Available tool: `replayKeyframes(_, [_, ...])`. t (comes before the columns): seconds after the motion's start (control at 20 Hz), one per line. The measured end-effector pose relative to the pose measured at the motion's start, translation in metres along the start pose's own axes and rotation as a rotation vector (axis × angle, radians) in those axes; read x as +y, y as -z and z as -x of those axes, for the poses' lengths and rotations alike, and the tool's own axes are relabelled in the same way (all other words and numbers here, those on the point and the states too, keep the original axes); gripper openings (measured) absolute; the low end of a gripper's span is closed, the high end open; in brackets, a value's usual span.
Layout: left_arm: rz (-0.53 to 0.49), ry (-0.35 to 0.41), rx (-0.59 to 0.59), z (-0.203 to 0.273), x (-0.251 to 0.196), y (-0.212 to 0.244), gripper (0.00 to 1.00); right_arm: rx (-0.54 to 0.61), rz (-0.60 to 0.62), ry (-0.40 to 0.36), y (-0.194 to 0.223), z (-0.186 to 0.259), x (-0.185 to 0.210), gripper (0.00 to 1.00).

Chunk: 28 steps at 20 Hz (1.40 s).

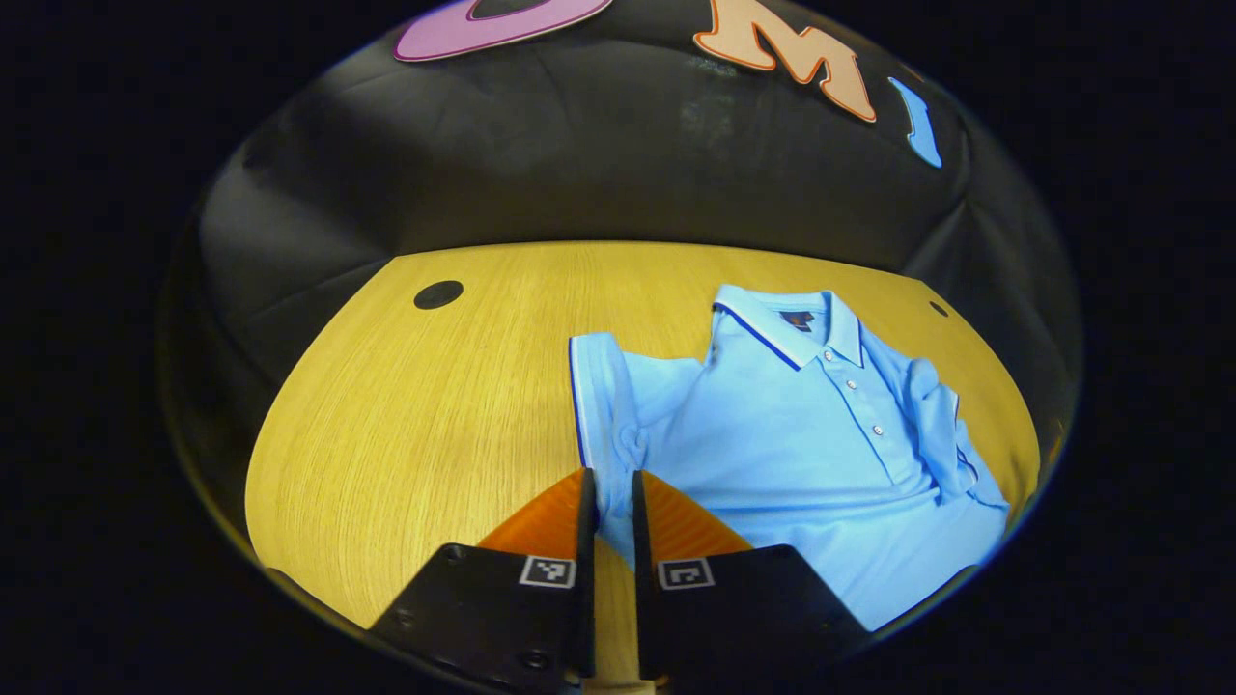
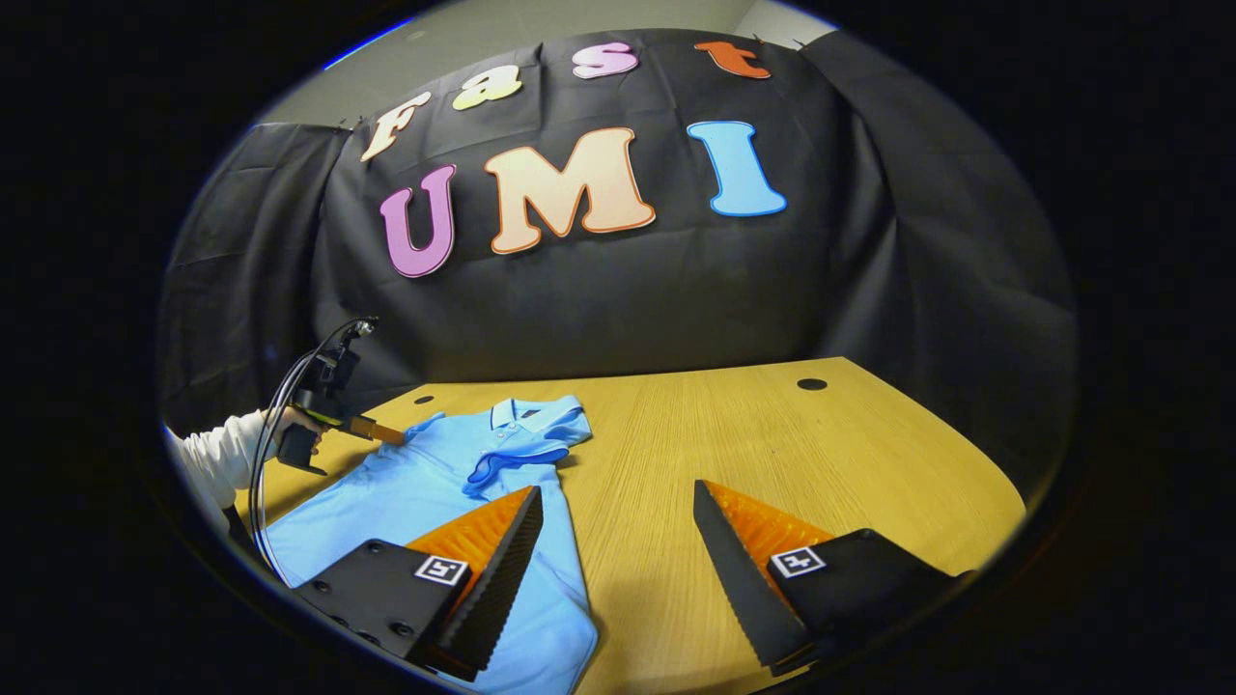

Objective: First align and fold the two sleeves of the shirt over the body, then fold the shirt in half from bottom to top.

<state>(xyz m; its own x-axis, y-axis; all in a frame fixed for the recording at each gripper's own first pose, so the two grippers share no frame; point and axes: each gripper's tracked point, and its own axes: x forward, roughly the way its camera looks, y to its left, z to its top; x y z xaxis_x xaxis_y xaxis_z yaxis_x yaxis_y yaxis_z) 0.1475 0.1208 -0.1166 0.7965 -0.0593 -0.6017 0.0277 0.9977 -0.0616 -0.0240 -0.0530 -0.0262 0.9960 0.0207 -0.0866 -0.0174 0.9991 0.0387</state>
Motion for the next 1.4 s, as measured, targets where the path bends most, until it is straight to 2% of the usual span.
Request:
replayKeyframes(0.1, [0.002, -0.001, -0.005, 0.0, 0.0, -0.001, 0.03, -0.001, 0.003, 0.006, 0.0, 0.001, -0.001, 0.98])
replayKeyframes(0.2, [0.0, -0.009, -0.011, 0.0, 0.0, -0.004, 0.0, -0.005, 0.006, 0.011, -0.001, 0.003, -0.002, 0.98])
replayKeyframes(0.4, [-0.024, 0.009, -0.124, 0.016, -0.017, -0.043, 0.0, -0.008, 0.012, 0.013, -0.001, 0.007, 0.0, 0.98])
replayKeyframes(0.6, [-0.099, 0.113, -0.205, 0.04, -0.077, -0.079, 0.0, -0.011, 0.01, 0.008, -0.001, 0.011, 0.003, 0.98])
replayKeyframes(0.8, [-0.277, 0.218, -0.255, 0.053, -0.156, -0.082, 0.0, -0.006, 0.012, 0.004, 0.0, 0.013, 0.005, 0.98])
replayKeyframes(1.0, [-0.36, 0.336, -0.182, 0.048, -0.229, -0.048, 0.0, 0.003, 0.01, -0.002, 0.004, 0.018, 0.01, 0.98])
replayKeyframes(1.15, [-0.386, 0.358, -0.142, 0.034, -0.252, -0.035, 0.0, 0.027, 0.013, -0.028, 0.013, 0.019, 0.019, 0.98])
replayKeyframes(1.25, [-0.392, 0.35, -0.146, 0.033, -0.258, -0.03, 0.01, 0.044, 0.03, -0.045, 0.019, 0.02, 0.025, 0.98])
replayKeyframes(1.3, [-0.379, 0.362, -0.151, 0.035, -0.264, -0.028, 0.08, 0.051, 0.035, -0.056, 0.021, 0.022, 0.03, 0.98])
replayKeyframes(1.35, [-0.364, 0.37, -0.154, 0.038, -0.268, -0.027, 0.11, 0.058, 0.037, -0.068, 0.024, 0.023, 0.034, 0.98])
replayKeyframes(1.4, [-0.356, 0.357, -0.159, 0.042, -0.265, -0.027, 0.17, 0.066, 0.04, -0.078, 0.027, 0.025, 0.037, 0.98])
